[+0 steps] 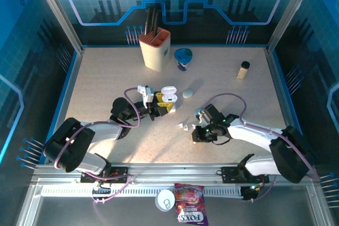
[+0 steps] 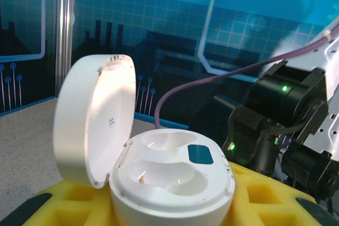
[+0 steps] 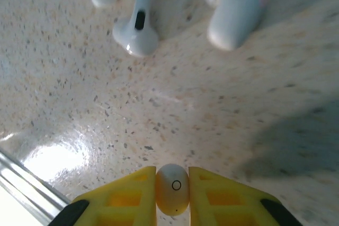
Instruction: Insert wireless bluetooth earbuds into charging case
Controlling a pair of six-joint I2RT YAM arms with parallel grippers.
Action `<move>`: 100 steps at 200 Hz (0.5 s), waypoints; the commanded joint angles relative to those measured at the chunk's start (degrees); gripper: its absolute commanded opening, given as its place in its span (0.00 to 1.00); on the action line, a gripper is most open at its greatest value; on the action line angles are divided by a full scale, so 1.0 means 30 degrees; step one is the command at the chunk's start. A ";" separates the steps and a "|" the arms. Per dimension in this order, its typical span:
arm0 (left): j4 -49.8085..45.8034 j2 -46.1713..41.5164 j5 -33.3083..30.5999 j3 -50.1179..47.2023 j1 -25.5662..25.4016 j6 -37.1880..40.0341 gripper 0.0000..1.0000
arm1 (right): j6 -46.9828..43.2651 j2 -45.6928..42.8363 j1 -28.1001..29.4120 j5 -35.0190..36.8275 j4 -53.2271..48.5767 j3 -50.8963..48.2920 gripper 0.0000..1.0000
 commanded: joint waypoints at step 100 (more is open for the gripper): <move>-0.0014 0.0000 0.0218 0.0293 0.0233 0.0644 0.26 | 0.2219 -0.1934 0.0694 1.2733 -0.8700 0.3951 0.18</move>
